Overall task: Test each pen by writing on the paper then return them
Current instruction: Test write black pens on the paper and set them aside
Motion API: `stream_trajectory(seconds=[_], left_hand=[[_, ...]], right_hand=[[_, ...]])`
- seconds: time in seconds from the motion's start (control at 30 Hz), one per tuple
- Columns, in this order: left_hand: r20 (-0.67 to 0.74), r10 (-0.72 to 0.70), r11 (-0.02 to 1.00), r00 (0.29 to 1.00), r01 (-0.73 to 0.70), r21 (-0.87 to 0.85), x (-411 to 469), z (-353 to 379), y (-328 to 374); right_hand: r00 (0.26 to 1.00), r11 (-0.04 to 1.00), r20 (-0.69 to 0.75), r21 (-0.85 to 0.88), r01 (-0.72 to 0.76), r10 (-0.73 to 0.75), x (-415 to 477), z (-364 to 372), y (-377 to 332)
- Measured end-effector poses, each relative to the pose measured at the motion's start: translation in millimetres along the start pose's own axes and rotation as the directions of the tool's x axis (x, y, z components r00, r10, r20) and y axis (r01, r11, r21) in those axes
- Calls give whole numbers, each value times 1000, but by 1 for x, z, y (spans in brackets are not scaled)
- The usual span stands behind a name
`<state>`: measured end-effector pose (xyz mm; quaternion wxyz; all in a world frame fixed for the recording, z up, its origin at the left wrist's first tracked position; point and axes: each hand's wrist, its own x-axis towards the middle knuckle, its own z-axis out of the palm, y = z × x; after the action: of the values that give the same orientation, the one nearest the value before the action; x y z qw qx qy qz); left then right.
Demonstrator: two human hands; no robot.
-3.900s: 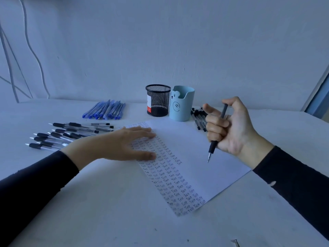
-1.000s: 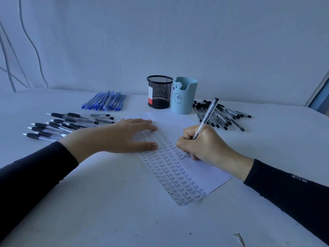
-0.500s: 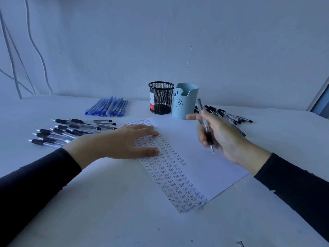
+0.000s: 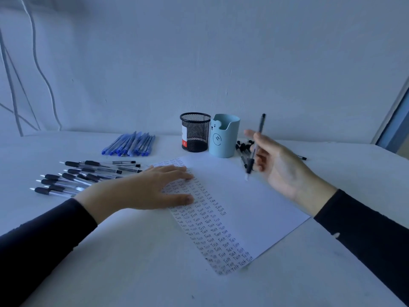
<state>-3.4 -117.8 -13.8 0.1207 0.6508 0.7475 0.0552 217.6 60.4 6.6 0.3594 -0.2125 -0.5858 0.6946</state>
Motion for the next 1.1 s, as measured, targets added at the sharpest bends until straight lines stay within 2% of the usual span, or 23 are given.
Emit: stream_trajectory(seconds=[0.07,0.13,0.2,0.3,0.4,0.53,0.67,0.8,0.9,1.0,1.1], left_hand=[[1,3,1000,1000,-3,1,1,1,-2],[-6,10,1000,1000,-10,-10,1,2,-5],[-9,15,1000,1000,-15,-14,2,3,-8],[-22,29,999,999,-30,-20,4,5,-11],[-55,48,999,997,-49,-18,4,3,-11],[-89,62,998,994,-62,-2,4,3,-12],[-100,74,997,992,-76,-19,4,4,-14],[-134,87,996,987,-91,-25,5,-1,-16],[-325,64,998,943,-66,3,4,-19,-34],[-472,54,998,880,-33,53,0,-31,-62],[-470,31,996,882,12,88,-2,-32,-76]], right_hand=[[988,992,-97,-46,117,-121,4,-10,-7],[938,924,-201,-321,209,-282,7,-27,-7],[892,789,-197,-568,234,-407,10,-41,-3],[881,598,-115,-773,212,-459,14,-52,8],[829,377,-46,-904,203,-557,23,-62,18],[862,190,-15,-977,94,-507,35,-73,28],[940,174,1,-983,64,-342,40,-74,33],[889,152,180,-952,264,-421,29,-50,29],[853,140,331,-899,415,-403,16,-25,34],[839,154,416,-858,490,-349,9,-11,43],[833,200,445,-829,522,-329,5,-10,48]])
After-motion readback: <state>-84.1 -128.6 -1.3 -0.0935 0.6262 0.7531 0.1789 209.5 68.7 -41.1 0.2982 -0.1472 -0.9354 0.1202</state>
